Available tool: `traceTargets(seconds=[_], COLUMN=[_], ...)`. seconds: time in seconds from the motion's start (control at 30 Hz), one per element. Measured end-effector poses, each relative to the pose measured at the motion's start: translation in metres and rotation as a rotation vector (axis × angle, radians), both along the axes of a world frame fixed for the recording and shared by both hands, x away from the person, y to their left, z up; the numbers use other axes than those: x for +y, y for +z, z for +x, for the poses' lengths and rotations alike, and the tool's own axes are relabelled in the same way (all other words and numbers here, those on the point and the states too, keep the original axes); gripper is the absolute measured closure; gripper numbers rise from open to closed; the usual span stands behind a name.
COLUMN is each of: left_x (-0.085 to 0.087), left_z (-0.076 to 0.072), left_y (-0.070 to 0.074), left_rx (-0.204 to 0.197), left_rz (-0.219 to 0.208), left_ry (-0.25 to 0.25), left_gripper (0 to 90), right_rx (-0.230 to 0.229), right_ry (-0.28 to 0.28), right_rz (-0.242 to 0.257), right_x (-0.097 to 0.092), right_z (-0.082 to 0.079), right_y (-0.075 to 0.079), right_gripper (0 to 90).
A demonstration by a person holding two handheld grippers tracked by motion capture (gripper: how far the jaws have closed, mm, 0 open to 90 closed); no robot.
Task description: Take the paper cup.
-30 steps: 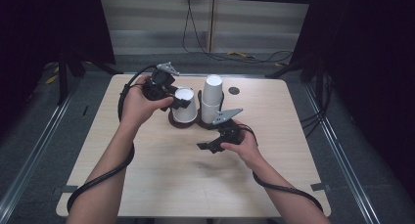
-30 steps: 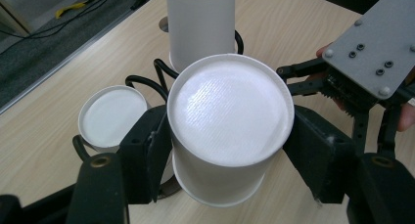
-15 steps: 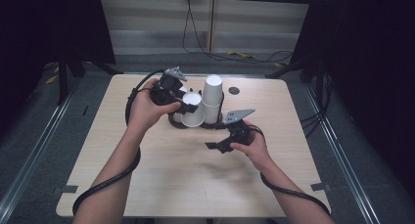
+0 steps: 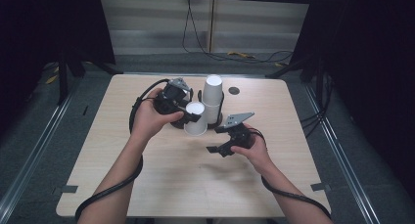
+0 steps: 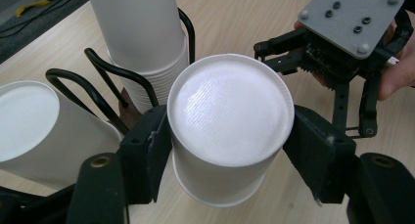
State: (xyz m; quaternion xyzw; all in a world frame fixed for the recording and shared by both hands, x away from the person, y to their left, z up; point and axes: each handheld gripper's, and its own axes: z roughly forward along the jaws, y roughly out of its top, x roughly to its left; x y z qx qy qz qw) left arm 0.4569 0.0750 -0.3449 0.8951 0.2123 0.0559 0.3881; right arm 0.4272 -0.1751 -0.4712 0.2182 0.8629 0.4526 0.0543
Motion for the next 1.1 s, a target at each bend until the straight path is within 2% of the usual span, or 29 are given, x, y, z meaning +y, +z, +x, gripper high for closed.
traceTargets(seconds=[0.2,0.47,0.57,0.9,1.1], left_x=[-0.005,-0.006,-0.007,-0.010,-0.012], left_z=[-0.005,-0.007,-0.008,-0.009,-0.011], left_y=[-0.007,-0.015,-0.016,-0.027,-0.025], left_rx=[0.007,0.028,0.029,0.039,0.035], left_rz=[-0.001,-0.015,-0.020,-0.036,-0.042], left_ry=[-0.028,-0.039,-0.036,-0.039,-0.040], left_gripper=[35.4,35.4,35.4,35.4,35.4], right_rx=[0.007,0.002,0.001,-0.009,-0.012], right_ry=[0.009,0.012,0.015,0.018,0.012], right_rz=[-0.001,0.014,0.027,0.028,0.032], right_x=[0.001,0.002,0.002,0.005,0.004], right_z=[-0.002,-0.003,-0.001,0.001,0.001], right_y=[-0.001,0.001,0.004,0.008,0.010], right_gripper=[12.1,12.1,12.1,12.0,12.0])
